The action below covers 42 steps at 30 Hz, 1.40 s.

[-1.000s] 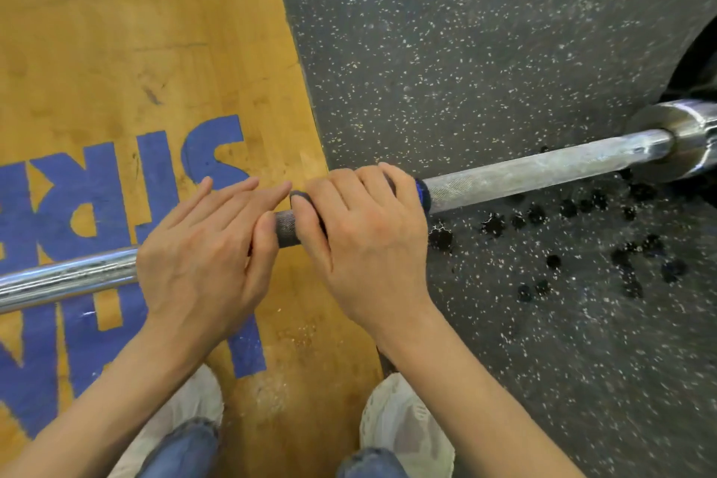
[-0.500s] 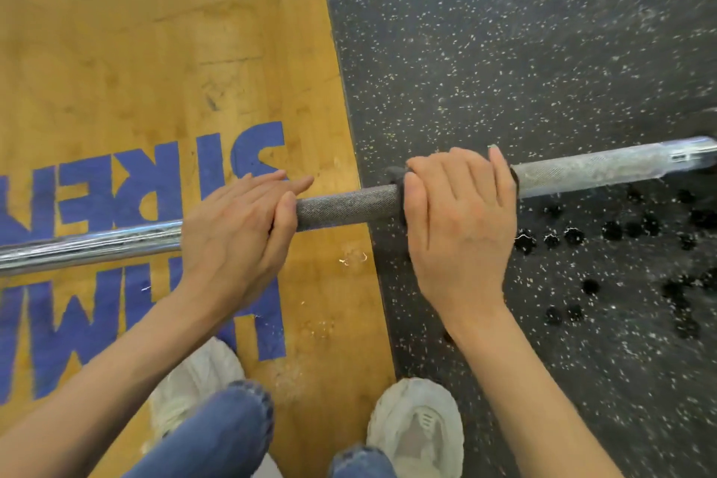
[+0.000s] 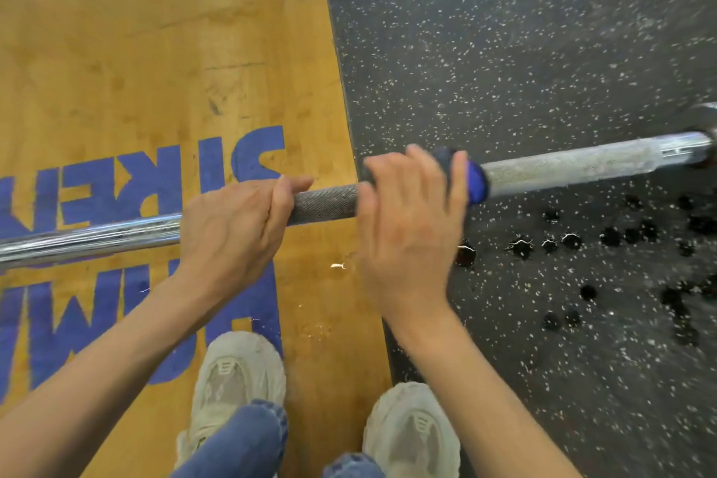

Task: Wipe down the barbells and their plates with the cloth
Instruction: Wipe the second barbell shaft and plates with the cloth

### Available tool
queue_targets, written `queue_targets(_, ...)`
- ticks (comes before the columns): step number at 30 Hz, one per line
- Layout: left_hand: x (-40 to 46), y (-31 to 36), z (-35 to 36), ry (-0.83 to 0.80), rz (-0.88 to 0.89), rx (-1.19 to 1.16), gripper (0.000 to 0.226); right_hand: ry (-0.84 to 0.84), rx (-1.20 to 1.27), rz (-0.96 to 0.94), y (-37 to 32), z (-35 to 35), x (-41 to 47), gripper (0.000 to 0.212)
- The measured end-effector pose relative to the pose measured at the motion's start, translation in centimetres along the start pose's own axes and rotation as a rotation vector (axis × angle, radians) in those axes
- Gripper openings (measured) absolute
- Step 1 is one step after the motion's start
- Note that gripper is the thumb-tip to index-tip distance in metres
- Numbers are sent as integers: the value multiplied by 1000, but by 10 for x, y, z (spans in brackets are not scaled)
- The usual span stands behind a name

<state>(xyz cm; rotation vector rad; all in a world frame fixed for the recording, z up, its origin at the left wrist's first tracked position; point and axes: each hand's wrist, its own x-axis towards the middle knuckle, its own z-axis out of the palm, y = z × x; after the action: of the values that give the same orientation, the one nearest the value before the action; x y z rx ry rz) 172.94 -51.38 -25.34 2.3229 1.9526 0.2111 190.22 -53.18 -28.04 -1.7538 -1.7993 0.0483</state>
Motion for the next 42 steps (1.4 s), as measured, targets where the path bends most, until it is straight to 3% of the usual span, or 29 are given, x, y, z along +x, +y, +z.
queue_targets(4,12,-2,-8,-43,20,0,55,-79,-56,-226,42,-9,9,46)
queue_targets(6,18,-3,-8,-82,-18,-11,63,3,-106,-98,67,-14,16,47)
queue_targets(9,26,-5,-8,-170,-39,62,76,82,-16,98,35,1,18,46)
queue_targets(12,34,-12,-9,-258,-58,103,77,32,59,-70,5,19,8,44)
queue_targets(14,37,-14,-10,-278,-70,100,77,16,4,-211,31,18,8,47)
queue_targets(17,32,-7,-9,-141,-57,6,66,124,-46,-91,69,16,11,50)
queue_targets(20,31,16,-3,8,37,-138,56,191,74,110,31,30,5,54)
queue_targets(22,33,33,4,11,101,-156,55,146,99,42,12,37,-6,55)
queue_targets(25,35,40,16,18,114,-124,58,100,-58,-208,58,31,-10,55)
queue_targets(27,34,40,20,68,107,-132,58,134,-61,-118,77,22,-8,55)
queue_targets(30,32,45,19,117,113,-120,58,181,112,118,39,26,-8,55)
queue_targets(32,30,47,19,110,118,-95,60,122,114,53,20,30,-16,54)
queue_targets(35,27,46,18,113,120,-92,57,63,-81,-207,64,19,-17,52)
queue_targets(37,26,47,17,129,116,-95,52,99,-97,-137,79,10,-9,51)
queue_targets(40,24,50,18,137,113,-84,48,116,28,66,44,10,-4,51)
queue_targets(42,23,50,19,147,123,-76,48,44,17,-25,32,9,-7,50)
